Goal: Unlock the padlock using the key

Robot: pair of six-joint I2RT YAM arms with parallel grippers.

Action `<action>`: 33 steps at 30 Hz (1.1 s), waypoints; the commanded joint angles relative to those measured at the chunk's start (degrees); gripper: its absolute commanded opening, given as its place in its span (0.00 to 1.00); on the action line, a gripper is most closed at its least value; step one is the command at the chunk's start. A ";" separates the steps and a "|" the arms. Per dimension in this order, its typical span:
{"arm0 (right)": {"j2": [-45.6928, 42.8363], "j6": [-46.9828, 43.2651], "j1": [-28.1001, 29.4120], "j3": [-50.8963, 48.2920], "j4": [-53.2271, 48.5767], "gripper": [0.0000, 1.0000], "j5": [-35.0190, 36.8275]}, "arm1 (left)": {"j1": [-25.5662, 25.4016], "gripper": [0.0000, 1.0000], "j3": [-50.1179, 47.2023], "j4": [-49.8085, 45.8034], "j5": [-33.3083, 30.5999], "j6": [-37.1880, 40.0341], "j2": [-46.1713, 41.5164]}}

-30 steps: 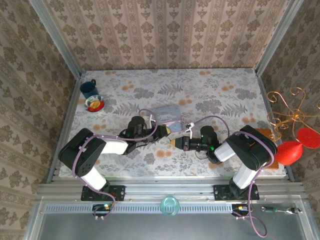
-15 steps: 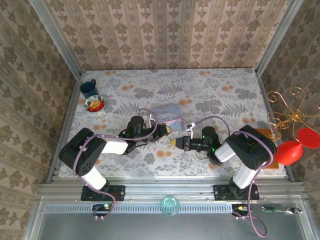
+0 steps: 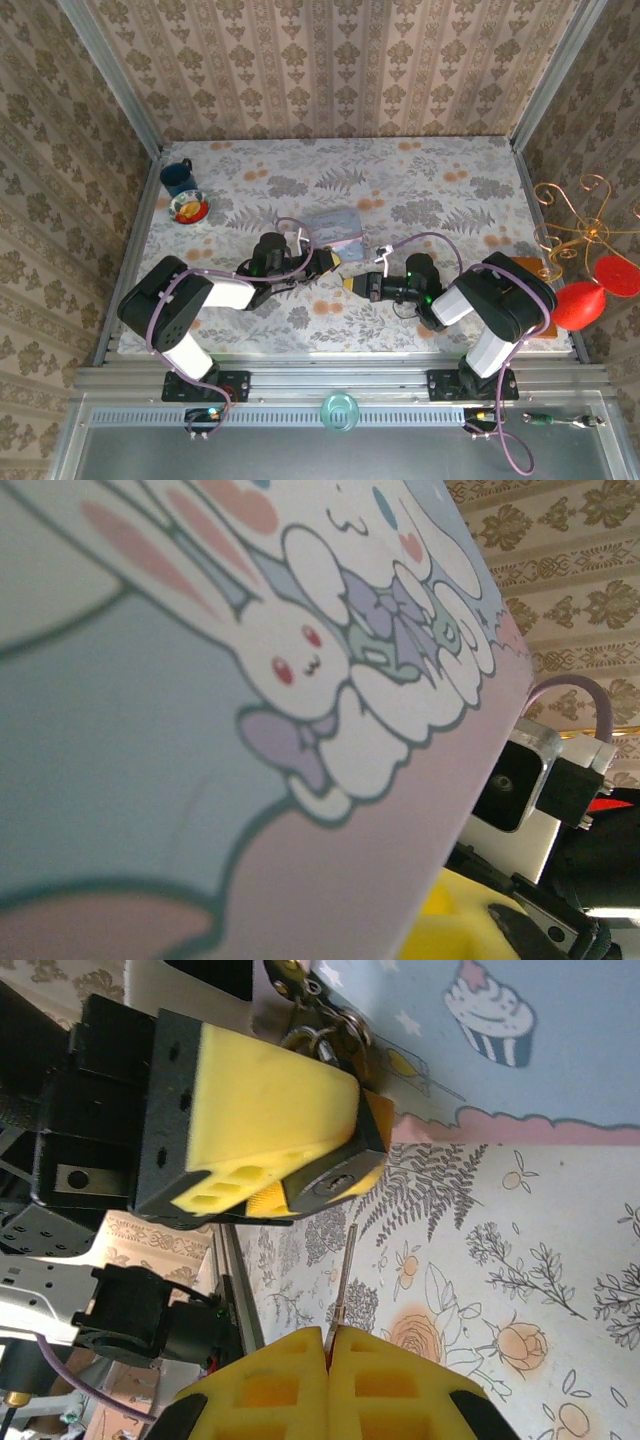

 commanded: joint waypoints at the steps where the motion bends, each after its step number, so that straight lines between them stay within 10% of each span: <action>1: -1.63 0.03 -0.36 0.11 2.85 0.00 -1.02 | 0.32 0.10 -0.16 4.99 1.86 -0.15 0.30; 33: 0.92 2.46 -1.33 2.62 3.26 0.00 -2.76 | 0.26 0.08 -1.13 11.81 2.82 -2.57 2.31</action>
